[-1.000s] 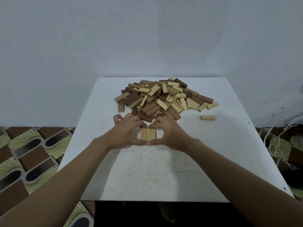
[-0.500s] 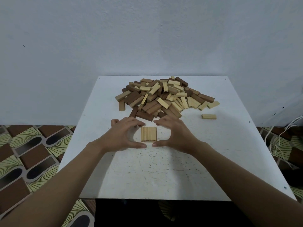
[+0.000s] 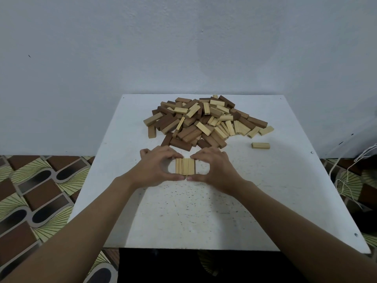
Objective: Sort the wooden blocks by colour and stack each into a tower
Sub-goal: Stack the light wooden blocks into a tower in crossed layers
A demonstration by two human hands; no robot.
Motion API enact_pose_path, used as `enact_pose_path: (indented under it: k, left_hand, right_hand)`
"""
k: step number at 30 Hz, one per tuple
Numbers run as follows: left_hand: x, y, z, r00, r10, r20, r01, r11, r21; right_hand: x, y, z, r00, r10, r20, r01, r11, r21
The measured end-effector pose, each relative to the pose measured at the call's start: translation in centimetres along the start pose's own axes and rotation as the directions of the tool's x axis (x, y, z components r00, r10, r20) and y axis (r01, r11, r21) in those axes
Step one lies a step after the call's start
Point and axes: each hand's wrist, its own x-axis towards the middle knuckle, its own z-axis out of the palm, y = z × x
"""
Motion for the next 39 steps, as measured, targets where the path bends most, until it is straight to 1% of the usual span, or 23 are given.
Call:
enact_pose_path:
  k: [5,10,14,19,22,24,29,33,35,39]
  left_hand:
    - [0.1,-0.2,0.2,1.000,0.023,-0.008,-0.023,1.000,-0.001]
    - [0.4,0.0,0.4,0.998,0.058,-0.017,-0.058,0.998,0.034]
    - [0.6,0.2,0.2,0.999,0.043,-0.005,-0.043,0.999,0.001]
    - [0.8,0.6,0.2,0.998,0.068,0.016,-0.067,0.997,-0.033]
    - [1.2,1.1,0.7,0.997,0.066,0.025,-0.065,0.996,-0.054]
    - [1.6,1.8,1.3,0.997,0.076,0.032,-0.074,0.996,-0.059]
    - [3.1,5.0,3.6,0.991,0.127,0.039,-0.123,0.989,-0.085]
    - [4.6,8.1,5.7,0.986,0.164,0.035,-0.162,0.986,-0.041]
    - [5.1,9.3,6.4,0.983,0.180,0.031,-0.178,0.982,-0.059]
    - [5.1,10.4,7.1,0.971,0.236,0.022,-0.234,0.969,-0.072]
  right_hand:
    - [0.0,0.0,0.2,1.000,-0.013,-0.026,0.012,1.000,-0.001]
    - [0.1,0.2,0.5,0.999,-0.037,-0.038,0.037,0.999,0.012]
    - [0.5,0.3,0.5,0.997,-0.062,-0.038,0.063,0.998,0.012]
    - [0.7,0.9,0.5,0.991,-0.131,-0.017,0.130,0.990,-0.047]
    - [0.3,1.2,-0.1,0.990,-0.140,0.012,0.140,0.989,-0.050]
    - [-0.2,1.6,-1.0,0.992,-0.123,0.024,0.124,0.991,-0.056]
    - [-2.6,3.6,-4.1,0.998,-0.058,-0.004,0.058,0.997,-0.056]
    - [-4.5,5.5,-6.5,1.000,0.027,0.012,-0.027,0.998,-0.061]
    - [-5.4,6.2,-7.5,0.998,0.062,0.012,-0.061,0.997,-0.055]
    - [-6.7,6.9,-7.8,0.998,0.055,-0.018,-0.055,0.998,-0.017]
